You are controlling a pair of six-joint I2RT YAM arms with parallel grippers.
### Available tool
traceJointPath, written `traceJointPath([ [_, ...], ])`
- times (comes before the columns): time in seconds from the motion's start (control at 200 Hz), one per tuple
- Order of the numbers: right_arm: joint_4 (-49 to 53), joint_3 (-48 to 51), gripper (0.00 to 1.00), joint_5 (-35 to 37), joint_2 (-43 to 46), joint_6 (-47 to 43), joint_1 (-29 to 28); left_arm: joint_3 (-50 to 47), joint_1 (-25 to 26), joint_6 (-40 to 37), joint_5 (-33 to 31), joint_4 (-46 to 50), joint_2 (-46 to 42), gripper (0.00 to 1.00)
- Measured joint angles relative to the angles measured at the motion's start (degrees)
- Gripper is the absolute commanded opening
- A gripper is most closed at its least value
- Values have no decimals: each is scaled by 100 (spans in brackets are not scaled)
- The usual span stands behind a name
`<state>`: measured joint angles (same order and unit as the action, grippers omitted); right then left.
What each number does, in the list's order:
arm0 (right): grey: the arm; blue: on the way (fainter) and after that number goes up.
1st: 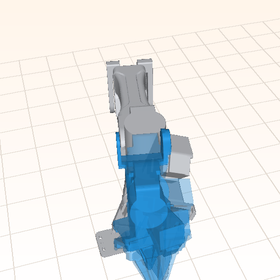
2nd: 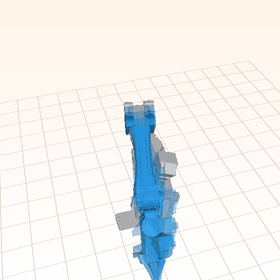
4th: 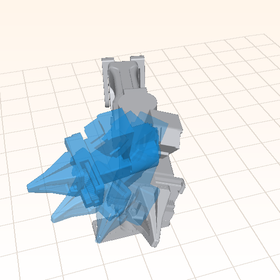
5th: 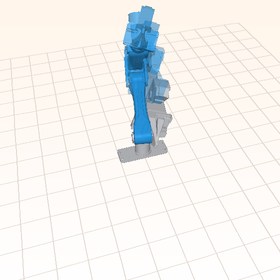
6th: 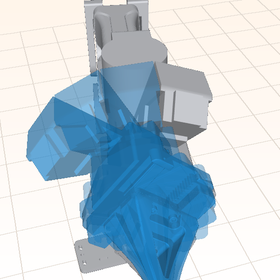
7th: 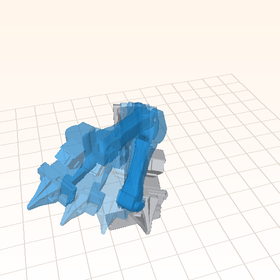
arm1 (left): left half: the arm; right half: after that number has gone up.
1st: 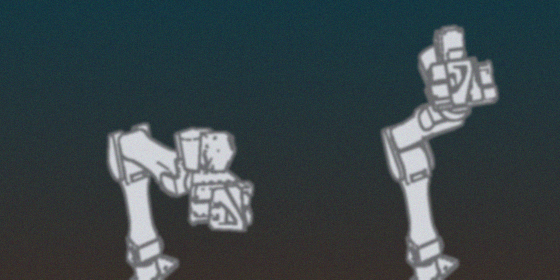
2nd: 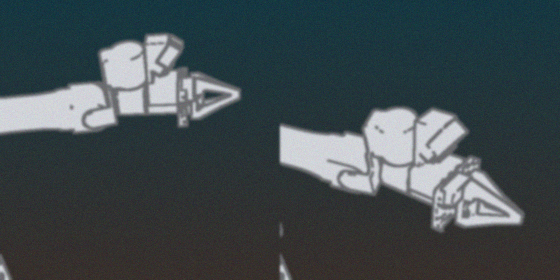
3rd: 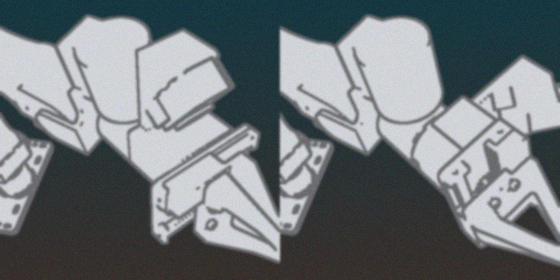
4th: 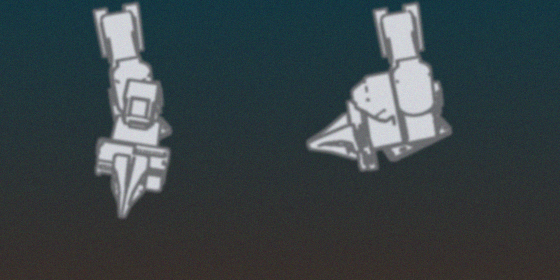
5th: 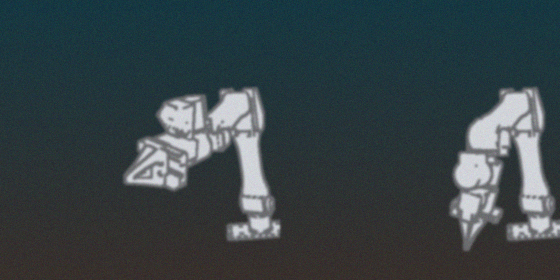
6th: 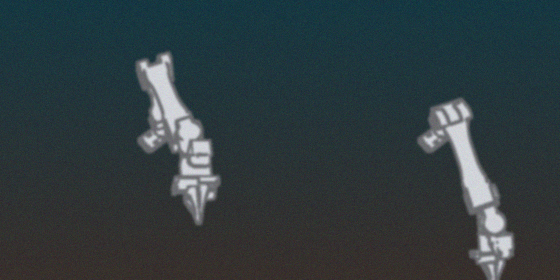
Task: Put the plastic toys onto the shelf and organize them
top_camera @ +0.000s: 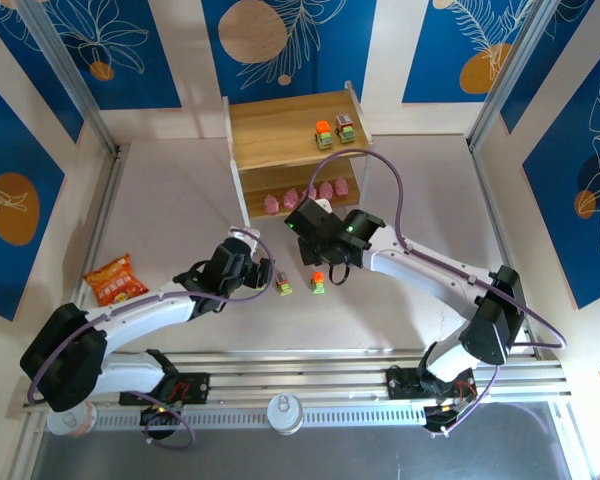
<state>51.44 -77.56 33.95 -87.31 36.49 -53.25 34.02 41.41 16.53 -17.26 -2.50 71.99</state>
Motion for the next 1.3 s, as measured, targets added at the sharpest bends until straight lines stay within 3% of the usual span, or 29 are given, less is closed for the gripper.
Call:
traceJointPath([
  [0.385, -568, 739, 49, -295, -22, 490, 0, 22, -114, 138, -87, 96, 61, 78],
  [1.301, -1617, 1587, 50, -743, -1010, 907, 164, 31, -256, 269, -72, 170, 170, 79],
])
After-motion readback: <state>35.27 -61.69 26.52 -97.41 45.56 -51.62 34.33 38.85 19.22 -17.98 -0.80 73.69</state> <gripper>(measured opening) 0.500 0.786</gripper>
